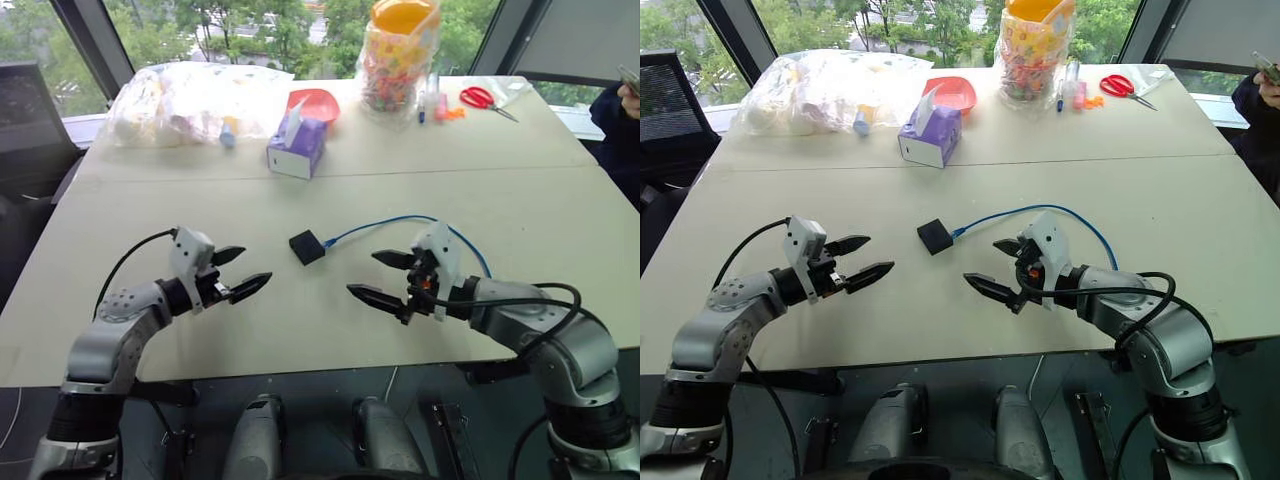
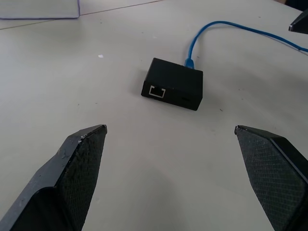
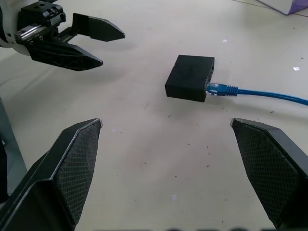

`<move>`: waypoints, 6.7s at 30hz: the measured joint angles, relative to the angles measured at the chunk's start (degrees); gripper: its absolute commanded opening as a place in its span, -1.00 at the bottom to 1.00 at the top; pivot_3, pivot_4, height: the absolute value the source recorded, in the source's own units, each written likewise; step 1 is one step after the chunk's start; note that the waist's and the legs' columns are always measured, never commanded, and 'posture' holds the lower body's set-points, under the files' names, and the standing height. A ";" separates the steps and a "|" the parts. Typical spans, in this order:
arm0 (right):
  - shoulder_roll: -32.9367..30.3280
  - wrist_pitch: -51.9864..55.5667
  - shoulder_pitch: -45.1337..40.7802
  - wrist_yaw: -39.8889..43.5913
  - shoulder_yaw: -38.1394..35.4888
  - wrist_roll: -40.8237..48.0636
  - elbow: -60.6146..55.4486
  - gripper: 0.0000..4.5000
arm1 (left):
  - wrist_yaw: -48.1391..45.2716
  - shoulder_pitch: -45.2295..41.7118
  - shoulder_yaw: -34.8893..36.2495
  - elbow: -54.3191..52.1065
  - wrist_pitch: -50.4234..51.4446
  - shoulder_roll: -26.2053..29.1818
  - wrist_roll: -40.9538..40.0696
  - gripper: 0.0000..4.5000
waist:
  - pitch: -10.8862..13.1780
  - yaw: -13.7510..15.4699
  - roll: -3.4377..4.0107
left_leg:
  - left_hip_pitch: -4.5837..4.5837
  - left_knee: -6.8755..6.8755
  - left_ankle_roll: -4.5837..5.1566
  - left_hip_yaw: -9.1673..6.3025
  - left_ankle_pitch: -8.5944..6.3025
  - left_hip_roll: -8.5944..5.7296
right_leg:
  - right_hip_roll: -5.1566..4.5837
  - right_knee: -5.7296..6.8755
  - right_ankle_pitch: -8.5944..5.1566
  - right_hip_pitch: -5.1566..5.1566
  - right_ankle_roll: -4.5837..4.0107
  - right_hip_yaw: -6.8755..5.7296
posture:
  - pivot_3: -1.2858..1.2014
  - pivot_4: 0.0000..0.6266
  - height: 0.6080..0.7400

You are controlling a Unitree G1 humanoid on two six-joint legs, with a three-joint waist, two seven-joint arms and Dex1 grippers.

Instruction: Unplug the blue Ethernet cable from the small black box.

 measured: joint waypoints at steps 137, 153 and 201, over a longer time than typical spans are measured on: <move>4.67 7.01 -31.06 27.03 4.58 -4.96 19.15 0.98 | -15.12 -19.38 0.17 4.62 23.25 5.55 -17.98 -0.77 | 0.21 -0.10 -0.15 | 0.37 0.70 -0.19 -0.17 0.15 0.03 | 0.13 1.24 -0.12 0.20 0.16 0.03 | 0.03 -0.52 0.92; 8.13 19.24 -35.55 22.26 4.69 3.71 28.43 0.37 | -18.63 -21.37 0.13 3.57 24.66 6.96 -20.12 -0.77 | 0.22 -0.10 -0.13 | 0.14 0.71 -0.14 -0.15 0.12 0.00 | 0.15 1.24 -0.12 0.03 0.18 0.03 | 0.03 -0.52 0.92; 5.73 19.07 -37.07 23.04 8.26 6.36 28.53 -0.98 | -19.37 -20.55 0.06 1.22 25.19 7.21 -21.28 -0.77 | 0.23 -0.12 -0.13 | 0.10 0.70 -0.14 -0.15 0.12 0.01 | 0.16 1.22 -0.13 -0.02 0.18 0.03 | 0.03 -0.52 0.92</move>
